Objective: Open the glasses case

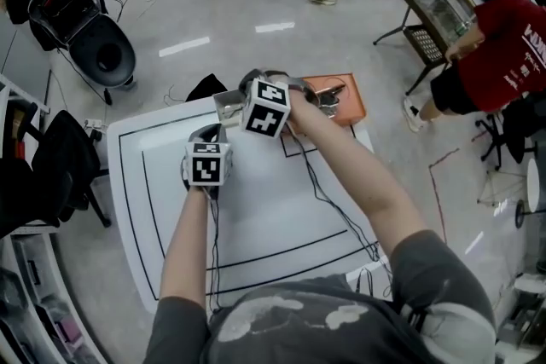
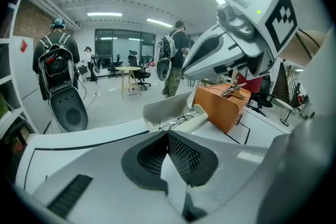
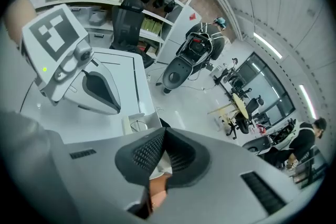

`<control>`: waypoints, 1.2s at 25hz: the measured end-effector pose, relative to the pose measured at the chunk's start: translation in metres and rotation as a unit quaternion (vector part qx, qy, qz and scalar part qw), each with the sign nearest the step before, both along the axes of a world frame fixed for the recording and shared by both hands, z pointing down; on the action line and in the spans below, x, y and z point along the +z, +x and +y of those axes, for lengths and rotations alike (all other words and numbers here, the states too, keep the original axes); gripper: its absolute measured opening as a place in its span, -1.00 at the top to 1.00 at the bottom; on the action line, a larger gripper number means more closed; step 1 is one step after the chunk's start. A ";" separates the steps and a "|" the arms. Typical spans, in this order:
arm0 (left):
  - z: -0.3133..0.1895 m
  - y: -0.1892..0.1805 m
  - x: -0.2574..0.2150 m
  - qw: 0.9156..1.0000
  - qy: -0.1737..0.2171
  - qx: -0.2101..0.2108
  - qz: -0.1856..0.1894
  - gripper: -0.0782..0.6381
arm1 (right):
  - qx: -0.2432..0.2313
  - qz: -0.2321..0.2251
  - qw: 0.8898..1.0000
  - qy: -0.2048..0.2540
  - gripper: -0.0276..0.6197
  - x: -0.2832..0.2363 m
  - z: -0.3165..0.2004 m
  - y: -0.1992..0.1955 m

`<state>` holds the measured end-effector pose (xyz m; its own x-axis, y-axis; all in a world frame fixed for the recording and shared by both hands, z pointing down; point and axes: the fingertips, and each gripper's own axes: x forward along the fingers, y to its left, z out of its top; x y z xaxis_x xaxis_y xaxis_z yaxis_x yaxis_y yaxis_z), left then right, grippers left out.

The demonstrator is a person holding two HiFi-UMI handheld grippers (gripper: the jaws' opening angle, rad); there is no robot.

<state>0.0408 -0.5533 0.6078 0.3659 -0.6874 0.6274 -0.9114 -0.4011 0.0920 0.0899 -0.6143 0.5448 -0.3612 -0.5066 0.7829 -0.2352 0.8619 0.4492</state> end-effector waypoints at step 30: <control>0.223 -0.028 -0.107 0.982 0.053 0.123 0.131 0.78 | 0.260 -0.189 0.945 0.061 0.92 -0.068 0.287 0.043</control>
